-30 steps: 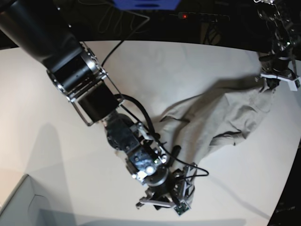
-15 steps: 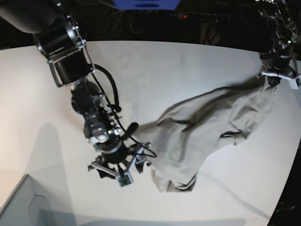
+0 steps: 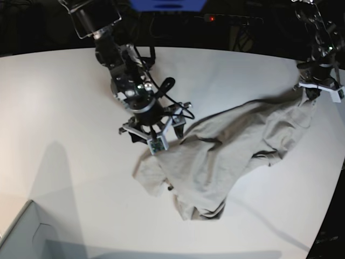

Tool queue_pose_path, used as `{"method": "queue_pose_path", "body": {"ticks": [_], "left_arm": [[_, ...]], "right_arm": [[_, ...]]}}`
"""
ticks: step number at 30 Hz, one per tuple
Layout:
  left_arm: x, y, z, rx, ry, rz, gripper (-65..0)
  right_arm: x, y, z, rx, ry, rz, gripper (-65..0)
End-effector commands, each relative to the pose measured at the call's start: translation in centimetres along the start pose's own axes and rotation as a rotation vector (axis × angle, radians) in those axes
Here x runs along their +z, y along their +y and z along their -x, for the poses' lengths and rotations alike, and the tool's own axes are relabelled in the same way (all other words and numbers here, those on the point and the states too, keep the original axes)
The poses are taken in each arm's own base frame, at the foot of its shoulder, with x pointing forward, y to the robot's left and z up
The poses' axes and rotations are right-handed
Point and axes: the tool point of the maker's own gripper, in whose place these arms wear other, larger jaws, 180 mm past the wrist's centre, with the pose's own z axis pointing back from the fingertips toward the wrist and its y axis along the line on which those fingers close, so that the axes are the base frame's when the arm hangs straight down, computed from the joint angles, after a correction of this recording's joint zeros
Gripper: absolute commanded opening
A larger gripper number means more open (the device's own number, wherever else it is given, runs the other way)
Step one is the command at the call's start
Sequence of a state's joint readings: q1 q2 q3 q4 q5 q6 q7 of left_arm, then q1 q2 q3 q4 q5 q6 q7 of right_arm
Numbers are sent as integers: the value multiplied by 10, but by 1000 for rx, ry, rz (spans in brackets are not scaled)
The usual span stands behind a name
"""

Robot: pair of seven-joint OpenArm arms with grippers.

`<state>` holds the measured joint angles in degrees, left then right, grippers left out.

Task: Layout the t-shirt on the table in an organized manner, then fold the t-shirt properly
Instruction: 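Drag the shirt with the right gripper, stretching it between both grippers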

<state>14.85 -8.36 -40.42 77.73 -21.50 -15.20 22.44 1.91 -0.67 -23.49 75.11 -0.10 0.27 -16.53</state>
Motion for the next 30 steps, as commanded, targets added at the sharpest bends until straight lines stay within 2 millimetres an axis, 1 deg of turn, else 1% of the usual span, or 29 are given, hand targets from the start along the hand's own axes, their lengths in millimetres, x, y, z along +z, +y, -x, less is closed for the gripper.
{"method": "queue_pose_path", "body": {"ticks": [1,5,7,9,11,13,16,19,22,23,25,27,28,30], "left_arm": [[1,0,-18,-7,-54,5,-650],[1,1,-17,-7,-51,4,-650],[1,2,-16,-7,-48,3,-650],[1,2,-16,-7,-48,3,-650],[1,2,-16,-7,-48,3,-650],[1,1,-16,-6,-50,3,-650],[0,1,-17,-7,-52,4,-650],[0,1,-17,-7,-52,4,-650],[1,2,-16,-8,-49,2,-650],[1,2,-16,-8,-49,2,-650],[1,2,-15,-8,-48,1,-650],[1,2,-15,-8,-48,1,-650],[1,2,-16,-8,-49,1,-650],[1,2,-16,-8,-49,1,-650]], "right_arm": [[-5,-9,-19,14,-54,14,-236],[-25,-27,-27,49,-38,38,-235],[-34,-46,-30,81,-23,62,-235],[-41,-53,-33,105,-13,70,-235],[-46,-49,-36,145,-6,52,-236],[-47,-46,-35,193,-2,36,-238],[-46,-23,-30,255,2,-17,-235],[-47,-16,-28,271,5,-35,-235],[-48,-14,-31,270,0,-36,-235],[-49,-17,-38,273,-11,-30,-235],[-51,-21,-44,273,-18,-20,-235],[-53,-24,-42,279,-7,-16,-235],[-56,-27,-46,283,-10,-10,-235],[-61,-34,-44,293,10,1,-235]]}}
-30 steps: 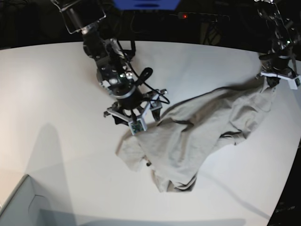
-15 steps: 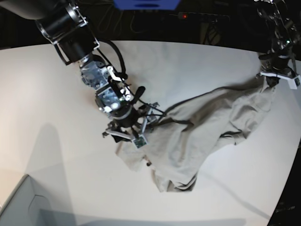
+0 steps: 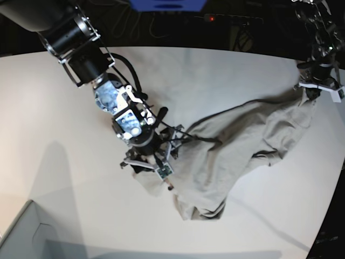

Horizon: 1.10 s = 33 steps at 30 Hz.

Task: Layout the t-shirt on the table in an organized manner, then fold the t-shirt properly
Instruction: 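Drag the shirt with the right gripper, stretching it between both grippers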

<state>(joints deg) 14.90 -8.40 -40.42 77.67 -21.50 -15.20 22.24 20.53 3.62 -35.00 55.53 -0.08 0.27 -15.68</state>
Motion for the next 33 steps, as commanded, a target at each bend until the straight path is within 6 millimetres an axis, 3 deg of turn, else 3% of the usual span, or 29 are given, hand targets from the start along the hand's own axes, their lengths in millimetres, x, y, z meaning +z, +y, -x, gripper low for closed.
{"method": "queue_pose_path", "body": {"ticks": [1,4,6,9,11,12,17,19,25,28,33], "left_arm": [[1,2,-16,-9,-46,2,-650],[1,3,-18,-11,-50,2,-650],[1,3,-19,-14,-51,1,-650],[1,3,-19,-14,-51,1,-650],[1,3,-19,-14,-51,1,-650],[1,3,-19,-14,-51,1,-650],[1,2,-18,-12,-49,2,-650],[1,2,-17,-11,-48,2,-650],[2,2,-16,-12,-46,2,-650],[4,4,-13,-13,-40,0,-650],[5,5,-11,-16,-35,-3,-650]], "right_arm": [[-3,-9,-20,10,-43,13,-237],[-11,-7,-16,8,-15,10,-244],[-14,-8,-15,10,-3,12,-283],[-18,-12,-20,13,-3,17,-447],[-19,-7,-26,6,-12,9,-603],[-20,-8,-31,3,-20,11,-650],[-20,-12,-47,12,-49,16,-650],[-18,-19,-67,13,-90,28,-650],[-4,-42,-151,41,-266,69,-650],[1,-37,-186,41,-326,62,-650],[1,-26,-195,37,-338,43,-644]]}}
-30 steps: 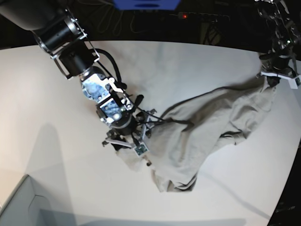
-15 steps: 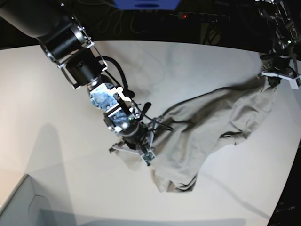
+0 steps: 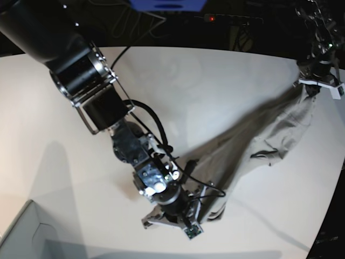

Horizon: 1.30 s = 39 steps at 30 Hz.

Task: Layout the t-shirt on the table in an organized manner, then fold the t-shirt properly
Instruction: 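Drag the shirt with the right gripper, stretching it between both grippers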

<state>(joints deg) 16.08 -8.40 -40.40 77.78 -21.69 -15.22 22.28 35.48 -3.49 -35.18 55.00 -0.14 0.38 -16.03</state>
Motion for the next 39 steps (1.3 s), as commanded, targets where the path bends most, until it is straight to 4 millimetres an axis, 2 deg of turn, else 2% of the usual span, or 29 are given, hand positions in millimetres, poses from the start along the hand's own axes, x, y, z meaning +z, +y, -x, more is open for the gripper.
{"method": "queue_pose_path", "body": {"ticks": [1,3,6,9,14,17,20,24,35,37,39], "left_arm": [[1,1,-18,-13,-51,3,-650],[1,1,-17,-12,-50,2,-650],[1,1,-18,-12,-51,3,-650],[1,1,-18,-12,-51,3,-650],[1,3,-17,-12,-48,0,-650],[1,3,-17,-12,-48,0,-650],[1,3,-17,-12,-50,0,-650],[1,3,-18,-14,-51,0,-650],[1,4,-19,-16,-52,-1,-650],[1,4,-19,-16,-52,-1,-650],[1,4,-19,-16,-52,-1,-650]], "right_arm": [[-1,-6,-21,6,-55,9,-618],[-2,5,-8,-6,-32,-7,-550],[-4,6,-2,-16,-44,-6,-491],[-4,11,11,-23,-38,-12,-480],[-2,13,15,-28,-41,-14,-474],[-2,3,17,-51,-35,8,-441],[1,-10,32,-115,-14,46,-369],[4,-14,43,-125,0,55,-314],[2,-16,36,-116,-11,52,-316],[0,-13,35,-111,-9,36,-345],[-3,0,39,-94,7,-26,-399]]}}
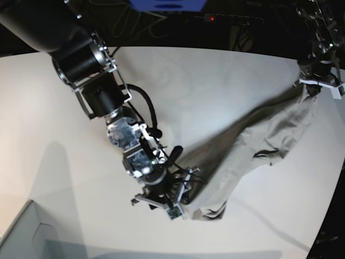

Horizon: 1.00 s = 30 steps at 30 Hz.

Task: Layout the t-shirt on the table in an organized manner, then fold the t-shirt properly
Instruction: 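Drag the shirt with the right gripper, stretching it between both grippers, then pull the right gripper back toward its arm base, spreading the shirt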

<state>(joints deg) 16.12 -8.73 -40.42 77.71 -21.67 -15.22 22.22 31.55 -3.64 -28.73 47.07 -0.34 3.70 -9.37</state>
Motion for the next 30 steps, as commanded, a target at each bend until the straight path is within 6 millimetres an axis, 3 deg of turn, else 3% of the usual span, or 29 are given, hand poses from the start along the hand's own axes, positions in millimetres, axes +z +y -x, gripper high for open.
{"method": "queue_pose_path", "body": {"ticks": [1,3,8,11,12,13,19,22,30], "left_arm": [[1,2,-18,-11,-52,2,-650],[1,2,-18,-13,-52,1,-650],[2,4,-20,-12,-55,-4,-650],[4,11,-23,-4,-64,-21,-650],[4,12,-23,-3,-66,-24,-650],[4,13,-23,-2,-66,-25,-650],[4,12,-25,-4,-70,-22,-650],[7,8,-34,-16,-93,-15,-650],[18,0,-53,-53,-145,2,-650]], "right_arm": [[-5,12,-31,17,-71,-54,-427],[-9,21,-27,21,-68,-103,-473],[-9,21,-29,13,-102,-102,-589],[-5,12,-36,18,-114,-86,-650],[-1,1,-32,22,-101,-66,-650],[6,-7,-29,14,-92,-48,-650],[67,-41,-63,29,-190,39,-650],[100,-41,-62,64,-206,50,-650],[185,-16,-37,126,-226,14,-650]]}}
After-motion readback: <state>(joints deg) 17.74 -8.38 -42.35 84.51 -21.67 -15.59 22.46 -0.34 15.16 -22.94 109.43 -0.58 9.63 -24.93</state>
